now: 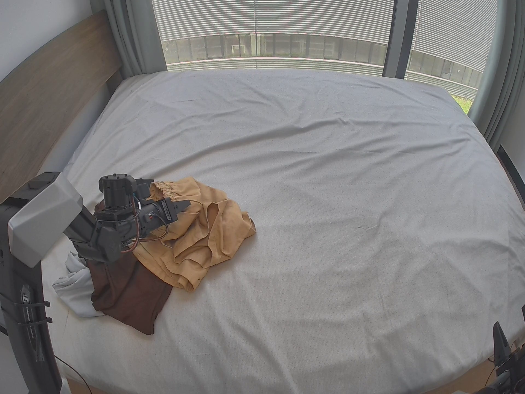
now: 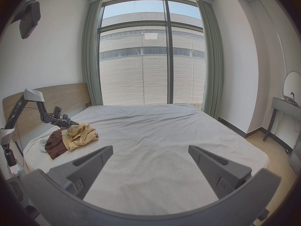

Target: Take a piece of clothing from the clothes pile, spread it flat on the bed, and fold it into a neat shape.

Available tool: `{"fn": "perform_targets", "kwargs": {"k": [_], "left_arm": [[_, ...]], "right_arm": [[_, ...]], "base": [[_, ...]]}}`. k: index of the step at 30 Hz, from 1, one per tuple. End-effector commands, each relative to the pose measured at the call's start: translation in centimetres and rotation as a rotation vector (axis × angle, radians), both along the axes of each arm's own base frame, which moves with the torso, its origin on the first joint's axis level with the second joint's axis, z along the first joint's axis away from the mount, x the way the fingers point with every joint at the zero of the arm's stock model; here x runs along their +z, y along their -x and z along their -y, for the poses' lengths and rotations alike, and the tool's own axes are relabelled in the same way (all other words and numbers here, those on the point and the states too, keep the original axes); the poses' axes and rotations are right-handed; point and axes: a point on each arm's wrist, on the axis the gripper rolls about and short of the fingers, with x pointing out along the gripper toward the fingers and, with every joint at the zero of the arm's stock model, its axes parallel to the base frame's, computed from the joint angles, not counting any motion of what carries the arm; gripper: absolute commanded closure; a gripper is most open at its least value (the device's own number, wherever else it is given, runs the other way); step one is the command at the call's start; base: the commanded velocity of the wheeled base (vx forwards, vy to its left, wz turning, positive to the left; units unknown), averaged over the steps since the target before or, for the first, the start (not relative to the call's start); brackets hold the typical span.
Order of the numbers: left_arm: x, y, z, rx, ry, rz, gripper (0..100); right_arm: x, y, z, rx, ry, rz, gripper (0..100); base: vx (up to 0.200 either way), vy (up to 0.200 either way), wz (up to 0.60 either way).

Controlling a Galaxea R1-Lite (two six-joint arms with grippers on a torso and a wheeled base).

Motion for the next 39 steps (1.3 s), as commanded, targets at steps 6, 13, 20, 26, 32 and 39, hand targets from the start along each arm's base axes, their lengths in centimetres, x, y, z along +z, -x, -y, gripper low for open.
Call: {"fn": "perform_targets", "kwargs": {"k": [6,13,20,26,32,39], "left_arm": [[-0.3,0.2,-0.1,-0.004,0.004,0.000,100],[0.2,1.0,0.0,0.015,0.078,0.024,100],[2.0,0.9,0.0,0.063,0.272,0.017,100],[3.8,1.9,-0.1,0.081,0.441,-0.045,100],[6.9,3.9,0.0,0.065,0.665,-0.129,100],[8.2,5.1,-0.1,0.078,0.739,-0.164,100]], "right_arm": [[-0.5,-0.1,0.0,0.000,-0.003,-0.007,0],[-0.5,-0.1,0.0,0.000,-0.003,-0.007,0],[-0.5,-0.1,0.0,0.000,-0.002,-0.008,0],[-0.5,-0.1,0.0,0.000,0.000,-0.008,0],[-0.5,-0.1,0.0,0.000,0.000,-0.008,0],[-0.5,-0.1,0.0,0.000,0.001,-0.008,0]], "base": [[0.000,0.000,0.00],[0.000,0.000,0.00],[0.000,0.000,0.00],[0.000,0.000,0.00],[0.000,0.000,0.00],[0.000,0.000,0.00]]}}
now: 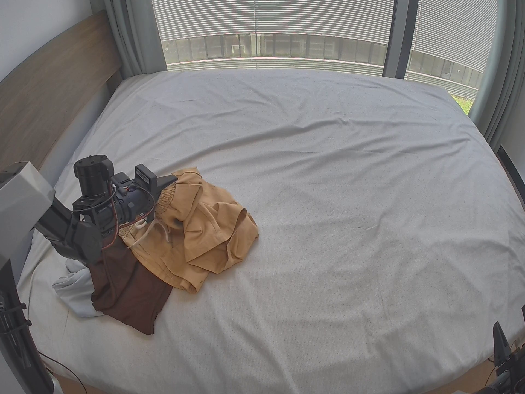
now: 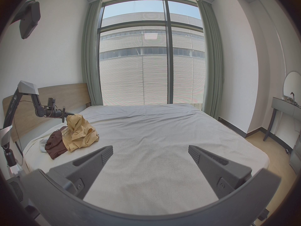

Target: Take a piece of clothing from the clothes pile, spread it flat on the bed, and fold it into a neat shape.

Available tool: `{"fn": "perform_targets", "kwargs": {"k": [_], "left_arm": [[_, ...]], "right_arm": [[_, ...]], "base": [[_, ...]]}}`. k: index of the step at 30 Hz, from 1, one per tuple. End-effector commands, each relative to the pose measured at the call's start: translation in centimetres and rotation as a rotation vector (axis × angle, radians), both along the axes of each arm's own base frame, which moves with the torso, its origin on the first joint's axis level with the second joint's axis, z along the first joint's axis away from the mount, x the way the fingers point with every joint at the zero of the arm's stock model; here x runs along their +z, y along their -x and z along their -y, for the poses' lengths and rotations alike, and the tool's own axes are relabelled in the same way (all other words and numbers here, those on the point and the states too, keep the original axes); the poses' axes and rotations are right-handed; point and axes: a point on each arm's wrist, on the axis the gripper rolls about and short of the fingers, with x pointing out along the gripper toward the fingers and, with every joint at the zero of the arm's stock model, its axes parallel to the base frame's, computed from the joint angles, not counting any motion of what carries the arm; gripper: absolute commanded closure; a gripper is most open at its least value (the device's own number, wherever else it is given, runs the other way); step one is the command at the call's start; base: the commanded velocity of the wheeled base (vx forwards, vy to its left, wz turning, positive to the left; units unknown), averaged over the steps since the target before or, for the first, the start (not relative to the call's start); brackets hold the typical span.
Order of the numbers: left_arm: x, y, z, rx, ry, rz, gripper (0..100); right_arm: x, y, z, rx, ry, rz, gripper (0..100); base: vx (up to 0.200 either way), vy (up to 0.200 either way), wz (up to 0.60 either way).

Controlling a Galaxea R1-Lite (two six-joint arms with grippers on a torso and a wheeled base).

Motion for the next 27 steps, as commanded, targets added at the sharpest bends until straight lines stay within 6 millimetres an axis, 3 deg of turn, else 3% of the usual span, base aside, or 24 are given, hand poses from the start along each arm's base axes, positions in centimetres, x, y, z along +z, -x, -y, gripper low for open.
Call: {"fn": "perform_targets", "kwargs": {"k": [1,11,27], "left_arm": [[2.2,1.5,-0.1,-0.004,0.010,0.033,100],[5.3,3.8,2.1,-0.055,0.145,-0.018,100],[6.9,6.0,5.1,-0.140,0.192,-0.035,100]], "right_arm": [[-0.5,-0.1,0.0,0.000,0.002,-0.008,0],[-0.5,-0.1,0.0,0.000,0.002,-0.008,0],[-0.5,-0.1,0.0,0.000,0.000,-0.008,0]], "base": [[0.000,0.000,0.00],[0.000,0.000,0.00],[0.000,0.000,0.00]]}}
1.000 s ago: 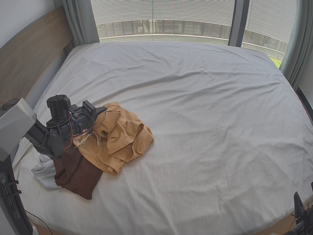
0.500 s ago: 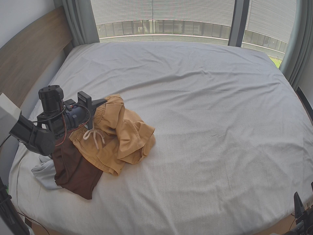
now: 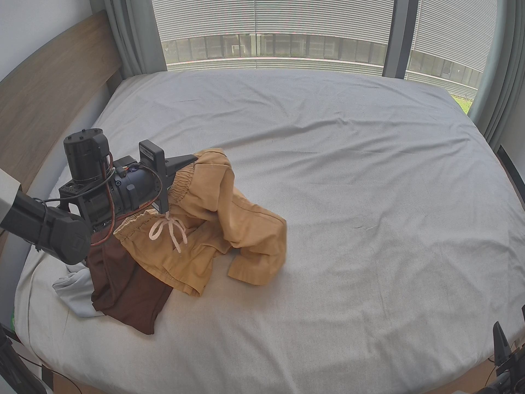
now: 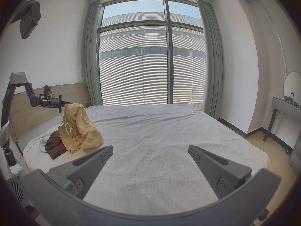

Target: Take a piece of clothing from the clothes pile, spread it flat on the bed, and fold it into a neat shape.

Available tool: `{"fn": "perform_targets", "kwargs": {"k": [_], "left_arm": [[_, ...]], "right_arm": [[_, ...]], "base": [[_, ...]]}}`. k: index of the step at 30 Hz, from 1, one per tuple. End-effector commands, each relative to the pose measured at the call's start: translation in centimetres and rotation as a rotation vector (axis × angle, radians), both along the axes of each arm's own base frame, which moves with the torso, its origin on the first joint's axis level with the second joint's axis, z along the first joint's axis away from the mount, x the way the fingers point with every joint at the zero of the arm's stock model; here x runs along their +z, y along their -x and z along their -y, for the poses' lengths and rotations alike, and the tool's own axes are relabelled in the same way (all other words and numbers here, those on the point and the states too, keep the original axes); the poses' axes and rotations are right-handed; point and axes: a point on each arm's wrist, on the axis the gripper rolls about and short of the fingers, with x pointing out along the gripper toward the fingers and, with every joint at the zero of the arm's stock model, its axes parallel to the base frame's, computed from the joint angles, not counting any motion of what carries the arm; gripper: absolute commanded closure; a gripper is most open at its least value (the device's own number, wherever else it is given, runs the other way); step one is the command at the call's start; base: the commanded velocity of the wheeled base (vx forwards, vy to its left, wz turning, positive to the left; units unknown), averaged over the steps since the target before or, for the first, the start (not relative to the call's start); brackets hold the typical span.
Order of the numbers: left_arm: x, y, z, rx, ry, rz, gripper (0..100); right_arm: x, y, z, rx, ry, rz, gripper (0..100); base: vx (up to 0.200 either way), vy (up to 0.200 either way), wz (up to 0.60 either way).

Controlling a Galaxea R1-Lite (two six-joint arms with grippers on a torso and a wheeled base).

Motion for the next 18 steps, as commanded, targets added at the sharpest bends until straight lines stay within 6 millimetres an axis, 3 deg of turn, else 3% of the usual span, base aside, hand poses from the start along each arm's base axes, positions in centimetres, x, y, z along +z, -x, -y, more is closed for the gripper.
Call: {"fn": "perform_targets", "kwargs": {"k": [1,18], "left_arm": [[0.6,0.7,0.8,-0.020,0.005,0.014,100],[1.8,2.5,4.6,-0.095,0.019,0.057,100]], "right_arm": [[-0.5,-0.1,0.0,0.001,0.000,-0.008,0],[-0.5,-0.1,0.0,0.001,0.000,-0.008,0]], "base": [[0.000,0.000,0.00],[0.000,0.000,0.00]]}}
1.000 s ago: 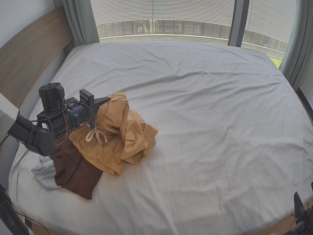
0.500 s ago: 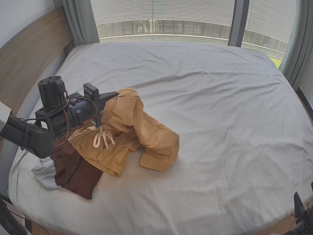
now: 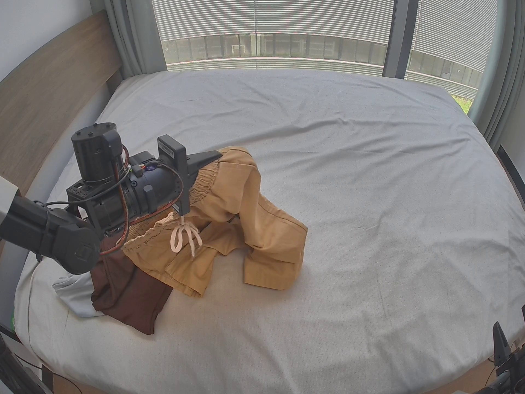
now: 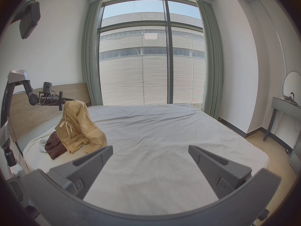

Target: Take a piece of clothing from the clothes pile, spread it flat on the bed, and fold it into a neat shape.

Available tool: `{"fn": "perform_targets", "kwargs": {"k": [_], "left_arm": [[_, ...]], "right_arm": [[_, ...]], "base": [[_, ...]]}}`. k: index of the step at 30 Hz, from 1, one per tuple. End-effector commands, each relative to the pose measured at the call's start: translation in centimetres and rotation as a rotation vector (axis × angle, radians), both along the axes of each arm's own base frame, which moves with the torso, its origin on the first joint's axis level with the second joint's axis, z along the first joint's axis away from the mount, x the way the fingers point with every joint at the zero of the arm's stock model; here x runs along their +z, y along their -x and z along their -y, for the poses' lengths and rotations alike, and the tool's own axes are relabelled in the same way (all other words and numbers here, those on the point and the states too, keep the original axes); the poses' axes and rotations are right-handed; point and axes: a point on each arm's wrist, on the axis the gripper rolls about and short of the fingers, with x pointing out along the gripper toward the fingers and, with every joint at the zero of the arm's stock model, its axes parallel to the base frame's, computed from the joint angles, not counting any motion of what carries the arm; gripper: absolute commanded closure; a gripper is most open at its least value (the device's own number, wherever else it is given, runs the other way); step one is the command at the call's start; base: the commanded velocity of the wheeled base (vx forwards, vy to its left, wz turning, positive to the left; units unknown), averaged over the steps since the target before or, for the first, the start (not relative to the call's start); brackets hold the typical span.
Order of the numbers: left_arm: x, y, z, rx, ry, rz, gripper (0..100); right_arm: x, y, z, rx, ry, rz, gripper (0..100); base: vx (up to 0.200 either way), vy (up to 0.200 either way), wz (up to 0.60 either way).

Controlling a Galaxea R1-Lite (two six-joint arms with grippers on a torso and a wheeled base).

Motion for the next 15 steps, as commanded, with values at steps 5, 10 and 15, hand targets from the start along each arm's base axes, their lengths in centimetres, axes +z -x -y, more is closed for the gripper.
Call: {"fn": "perform_targets", "kwargs": {"k": [5,10,15], "left_arm": [[1.6,1.0,1.5,-0.048,0.038,0.030,100],[2.2,1.3,1.9,-0.061,0.063,0.024,100],[2.7,1.7,3.1,-0.094,0.073,0.036,100]], "right_arm": [[-0.5,-0.1,0.0,0.000,0.000,-0.008,0],[-0.5,-0.1,0.0,0.000,0.000,-0.008,0],[-0.5,-0.1,0.0,0.000,0.000,-0.008,0]], "base": [[0.000,0.000,0.00],[0.000,0.000,0.00],[0.000,0.000,0.00]]}}
